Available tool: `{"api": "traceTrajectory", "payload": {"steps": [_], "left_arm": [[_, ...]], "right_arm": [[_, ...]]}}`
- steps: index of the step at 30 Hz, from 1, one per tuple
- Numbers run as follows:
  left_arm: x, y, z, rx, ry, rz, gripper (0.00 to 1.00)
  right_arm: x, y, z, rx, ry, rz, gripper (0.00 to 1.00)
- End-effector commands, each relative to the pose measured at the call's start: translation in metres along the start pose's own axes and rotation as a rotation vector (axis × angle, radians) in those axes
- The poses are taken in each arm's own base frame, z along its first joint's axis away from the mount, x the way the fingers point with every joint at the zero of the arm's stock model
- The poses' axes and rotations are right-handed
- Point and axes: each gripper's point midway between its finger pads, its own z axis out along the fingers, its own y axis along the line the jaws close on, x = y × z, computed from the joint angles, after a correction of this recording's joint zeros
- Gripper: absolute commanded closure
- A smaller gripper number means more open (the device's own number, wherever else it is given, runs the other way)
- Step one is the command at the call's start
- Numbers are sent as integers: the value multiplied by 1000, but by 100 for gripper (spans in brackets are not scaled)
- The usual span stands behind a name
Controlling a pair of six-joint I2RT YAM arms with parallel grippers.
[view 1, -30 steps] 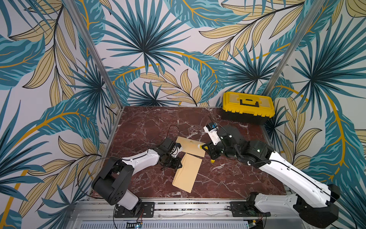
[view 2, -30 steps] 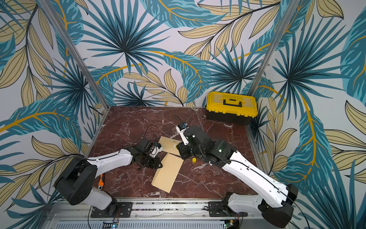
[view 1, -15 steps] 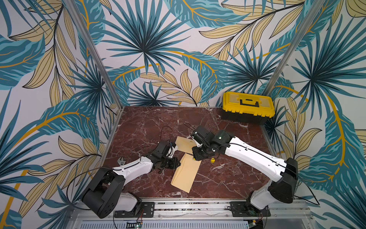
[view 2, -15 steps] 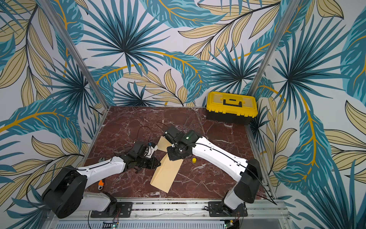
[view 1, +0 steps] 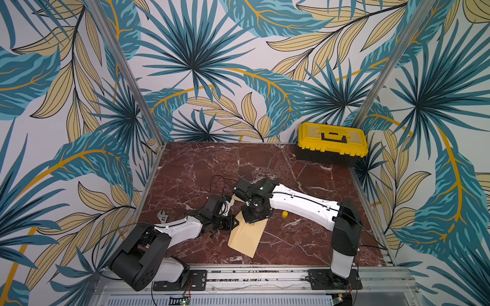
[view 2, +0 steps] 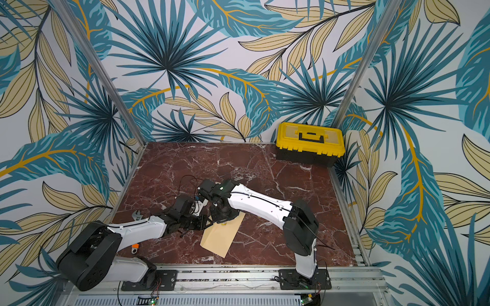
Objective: Seal the envelope with a glue stick
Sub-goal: Apply the envelope at the center of the board.
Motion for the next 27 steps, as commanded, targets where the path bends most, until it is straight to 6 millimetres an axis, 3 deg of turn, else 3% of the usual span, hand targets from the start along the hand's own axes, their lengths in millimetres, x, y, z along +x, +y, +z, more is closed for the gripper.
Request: {"api": "traceTrajectory", "payload": {"steps": [1,11,22,27], "left_arm": [[-3,-3,2,44,-16,-5,90],[-1,0,2,70,-20,-20,90],[2,1,5,91,-7,-30,94],[2,1,4,92,-6,-27,100]], "right_arm": [[3,-5,8,74,17,25,100],[-9,8,36,69,10,50,100],[-8,8,61,56,-5,80,100],[-6,-1,65,98,2,71,100]]}}
